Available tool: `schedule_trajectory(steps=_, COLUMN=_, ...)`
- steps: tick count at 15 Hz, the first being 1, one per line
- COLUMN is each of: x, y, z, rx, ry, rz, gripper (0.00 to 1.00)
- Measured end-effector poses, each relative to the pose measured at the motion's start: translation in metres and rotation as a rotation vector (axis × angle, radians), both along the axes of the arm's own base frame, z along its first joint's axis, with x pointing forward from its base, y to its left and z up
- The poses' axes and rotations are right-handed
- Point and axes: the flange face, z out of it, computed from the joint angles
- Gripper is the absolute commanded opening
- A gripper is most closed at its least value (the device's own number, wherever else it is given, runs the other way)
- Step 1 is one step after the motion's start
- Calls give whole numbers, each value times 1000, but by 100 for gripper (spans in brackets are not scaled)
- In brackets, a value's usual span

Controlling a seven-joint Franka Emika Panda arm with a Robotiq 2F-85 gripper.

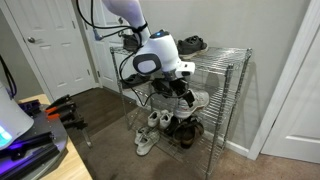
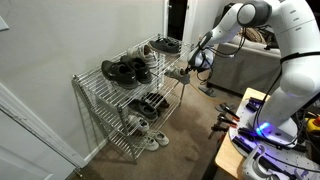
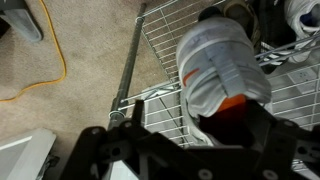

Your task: Remove the grey shoe on the right side of the middle rack and put it on the top rack

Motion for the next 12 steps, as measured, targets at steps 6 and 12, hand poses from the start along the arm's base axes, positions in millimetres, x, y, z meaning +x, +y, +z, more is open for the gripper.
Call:
schedule_trajectory(steps=6, x=10, y=31, z=-4, rx=-68, ry=-17, rz=-3, gripper=100)
schedule_trajectory(steps=12, x=10, y=24, z=-20, rx=-59, ry=-9, rz=-98, gripper=100)
